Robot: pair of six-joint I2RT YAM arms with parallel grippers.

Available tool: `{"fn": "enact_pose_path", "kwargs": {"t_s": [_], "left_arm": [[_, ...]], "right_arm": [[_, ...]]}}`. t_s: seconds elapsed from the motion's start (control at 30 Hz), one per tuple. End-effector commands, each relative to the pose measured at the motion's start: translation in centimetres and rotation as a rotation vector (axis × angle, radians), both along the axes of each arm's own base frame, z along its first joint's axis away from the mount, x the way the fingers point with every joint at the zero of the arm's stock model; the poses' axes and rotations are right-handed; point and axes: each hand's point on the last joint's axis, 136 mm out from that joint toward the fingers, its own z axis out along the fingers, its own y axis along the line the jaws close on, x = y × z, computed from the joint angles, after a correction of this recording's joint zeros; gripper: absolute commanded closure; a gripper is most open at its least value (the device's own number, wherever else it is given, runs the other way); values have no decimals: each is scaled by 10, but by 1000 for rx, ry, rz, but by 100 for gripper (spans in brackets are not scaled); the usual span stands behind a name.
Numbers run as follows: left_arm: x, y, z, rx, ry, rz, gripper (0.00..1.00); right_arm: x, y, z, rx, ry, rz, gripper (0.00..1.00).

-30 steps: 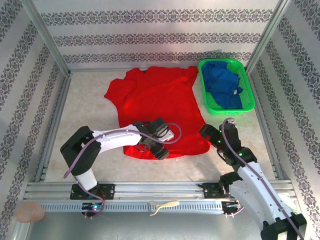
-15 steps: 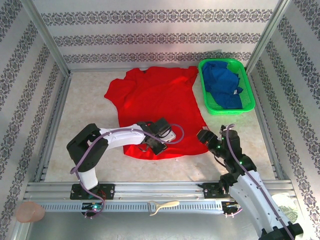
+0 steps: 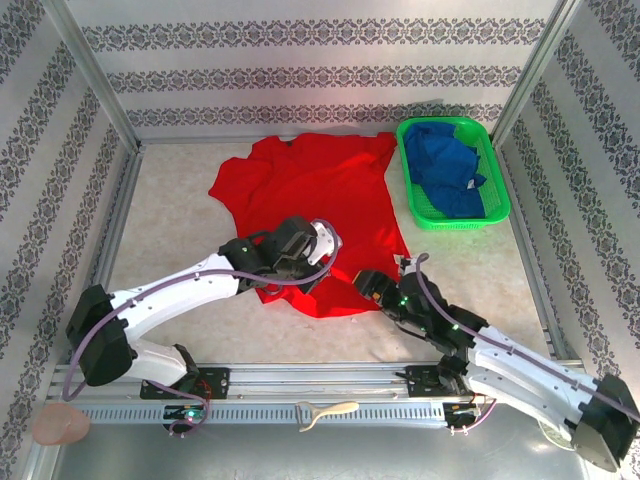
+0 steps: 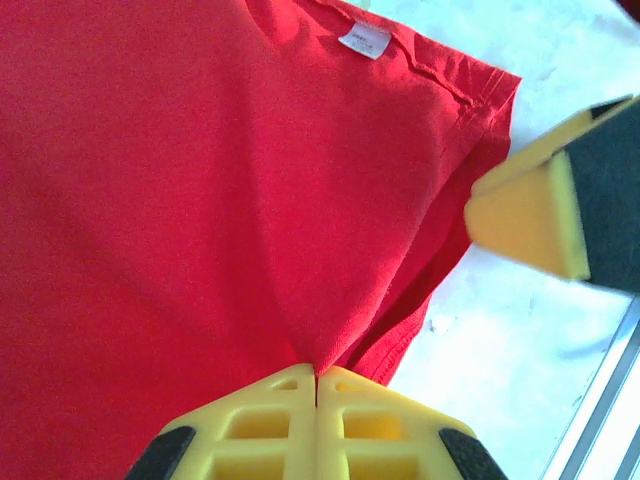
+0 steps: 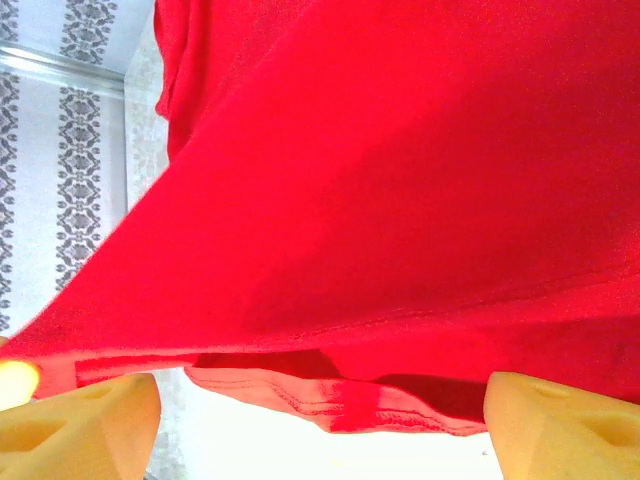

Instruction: Fold the inside-out t-shirt

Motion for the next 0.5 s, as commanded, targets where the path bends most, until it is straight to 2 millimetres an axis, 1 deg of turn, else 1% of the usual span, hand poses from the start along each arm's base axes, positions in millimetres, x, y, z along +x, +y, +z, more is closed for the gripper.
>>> {"fn": "enact_pose_path", "kwargs": {"t_s": [0.0, 0.1, 0.17, 0.3, 0.47], "left_arm": [[-3, 3, -5, 1, 6, 34, 100], [-4, 5, -4, -7, 7, 40, 100], [-5, 6, -3, -13, 3, 45, 100], [-7, 8, 2, -36, -3, 52, 100], [-15, 7, 16, -85, -10, 44, 100]], "right_arm": [[19, 5, 27, 110, -65, -172, 14], [20, 23, 32, 139, -60, -163, 9], [23, 37, 43, 174, -61, -161, 5], [30, 44, 44, 219, -65, -222, 3], [42, 52, 42, 287, -47, -287, 2]]}}
